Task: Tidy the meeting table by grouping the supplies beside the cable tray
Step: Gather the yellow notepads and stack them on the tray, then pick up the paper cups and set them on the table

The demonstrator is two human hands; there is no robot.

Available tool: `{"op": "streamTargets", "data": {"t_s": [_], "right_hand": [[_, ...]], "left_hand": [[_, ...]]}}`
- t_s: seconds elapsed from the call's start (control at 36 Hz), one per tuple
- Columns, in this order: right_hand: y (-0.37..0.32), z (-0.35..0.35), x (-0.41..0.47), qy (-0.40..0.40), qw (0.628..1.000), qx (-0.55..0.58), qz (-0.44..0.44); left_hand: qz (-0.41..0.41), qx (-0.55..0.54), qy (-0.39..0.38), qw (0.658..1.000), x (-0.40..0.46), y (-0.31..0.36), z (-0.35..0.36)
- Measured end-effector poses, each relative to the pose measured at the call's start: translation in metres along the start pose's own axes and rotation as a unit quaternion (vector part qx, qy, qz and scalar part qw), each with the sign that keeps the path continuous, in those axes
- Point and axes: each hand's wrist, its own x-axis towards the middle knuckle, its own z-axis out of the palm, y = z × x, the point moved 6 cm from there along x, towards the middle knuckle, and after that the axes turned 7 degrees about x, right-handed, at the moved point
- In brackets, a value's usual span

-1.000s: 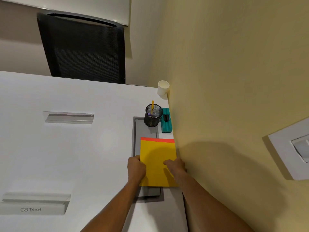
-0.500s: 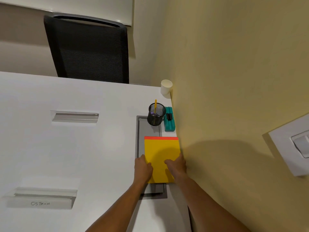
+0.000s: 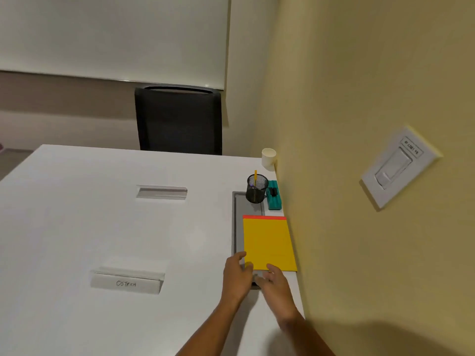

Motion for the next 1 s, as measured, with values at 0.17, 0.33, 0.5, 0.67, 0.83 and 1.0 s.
{"op": "streamTargets", "data": {"t_s": [0.17,0.33,0.5,0.67,0.83,1.0], "right_hand": [[-0.012,0.0,-0.066,-0.014,0.999,0.008,-0.049],[-0.014,-0.002,-0.134,-0.041,0.993,0.016,-0.11],[-0.006,0.002,-0.195,-0.065,0.982,0.021,-0.174],[0.009,0.029,-0.268,-0.11,0.968,0.022,-0.223],[0.01,0.082,-0.348,-0.207,0.941,0.006,-0.267],[0.017,0.138,-0.421,-0.307,0.899,-0.011,-0.312]], "left_hand": [[0.044,0.065,-0.012,0.997,-0.07,0.005,-0.029],[0.062,0.104,0.028,0.992,-0.134,-0.009,-0.063],[0.07,0.065,0.083,0.992,-0.209,-0.023,-0.095],[0.087,0.026,0.154,0.984,-0.296,-0.047,-0.137],[0.096,-0.007,0.221,0.97,-0.386,-0.074,-0.194],[0.083,-0.034,0.32,0.943,-0.47,-0.113,-0.26]]}}
